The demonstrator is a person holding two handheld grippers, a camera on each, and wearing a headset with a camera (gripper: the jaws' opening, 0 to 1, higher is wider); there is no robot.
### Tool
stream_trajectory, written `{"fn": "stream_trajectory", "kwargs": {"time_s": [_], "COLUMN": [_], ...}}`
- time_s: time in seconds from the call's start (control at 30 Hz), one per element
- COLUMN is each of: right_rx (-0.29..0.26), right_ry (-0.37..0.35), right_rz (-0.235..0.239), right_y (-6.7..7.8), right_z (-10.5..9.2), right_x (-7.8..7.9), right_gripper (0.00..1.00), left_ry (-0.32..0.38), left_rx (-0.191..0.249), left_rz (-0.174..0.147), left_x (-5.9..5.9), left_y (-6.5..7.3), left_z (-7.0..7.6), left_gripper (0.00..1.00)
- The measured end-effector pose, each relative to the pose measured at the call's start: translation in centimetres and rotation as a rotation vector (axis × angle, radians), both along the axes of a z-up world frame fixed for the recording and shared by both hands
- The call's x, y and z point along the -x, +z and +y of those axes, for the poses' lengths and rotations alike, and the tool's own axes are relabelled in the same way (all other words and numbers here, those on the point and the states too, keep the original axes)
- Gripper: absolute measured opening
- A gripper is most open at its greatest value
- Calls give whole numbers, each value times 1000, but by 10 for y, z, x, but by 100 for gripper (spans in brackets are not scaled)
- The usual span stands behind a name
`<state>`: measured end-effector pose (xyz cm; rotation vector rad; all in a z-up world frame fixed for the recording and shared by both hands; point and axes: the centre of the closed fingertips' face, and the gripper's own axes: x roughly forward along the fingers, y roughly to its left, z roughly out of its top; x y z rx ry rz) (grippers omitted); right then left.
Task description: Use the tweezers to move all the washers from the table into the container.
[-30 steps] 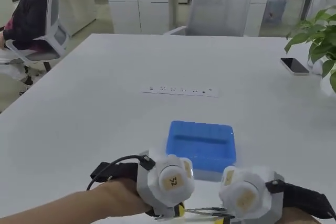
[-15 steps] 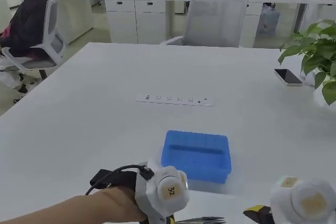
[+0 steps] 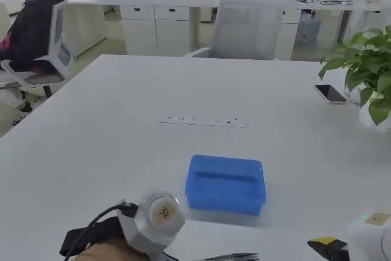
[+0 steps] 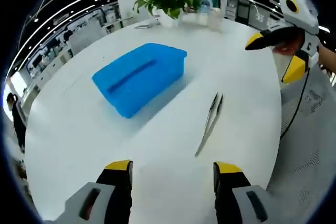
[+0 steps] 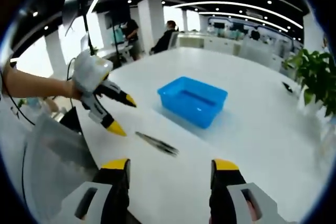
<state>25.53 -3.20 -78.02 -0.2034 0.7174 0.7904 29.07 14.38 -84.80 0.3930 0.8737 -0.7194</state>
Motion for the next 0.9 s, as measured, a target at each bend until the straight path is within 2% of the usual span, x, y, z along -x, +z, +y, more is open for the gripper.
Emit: {"fn": "stream_trajectory", "kwargs": {"time_s": [0.03,0.1,0.13,0.2,0.23,0.33,0.37,0.47,0.57,0.63,0.67,0.73,0.8,0.9], "right_rx": [2,-4,-9,-17,-19,-10,-2,4,-8,-14,-20,-29,-37,-53], "right_ry": [-4,-20,-33,-54,-62,-86,-96,-128,-158,-183,-198,-211,-227,-233], "right_rz": [-4,-8,-9,-12,-18,-35,-45,-70,-77,-81,-92,-95,-110,-114], "right_y": [0,0,1,2,3,5,6,8,9,9,10,11,13,15], "right_z": [-2,-6,-8,-11,-13,-18,-21,-27,-33,-37,-40,-43,-46,-46], "right_x": [0,-1,-2,-2,-3,-5,-5,-7,-8,-8,-9,-9,-9,-10], "right_gripper": [61,62,63,64,66,70,71,77,81,84,85,87,89,91], "left_ry": [47,150,170,265,293,351,373,416,466,464,484,488,499,513], "left_rx": [40,66,74,136,152,166,176,176,179,218,226,224,213,223], "left_rz": [-14,-45,-56,-121,-141,-186,-216,-259,-274,-260,-270,-282,-279,-283], "left_x": [3,5,5,6,8,16,19,28,37,44,47,50,53,55], "left_y": [7,19,22,41,47,65,72,82,83,83,84,83,80,78], "left_z": [3,15,17,27,30,41,43,49,54,50,51,52,55,56], "left_gripper": [68,79,82,88,90,96,99,99,99,99,99,99,99,99]}}
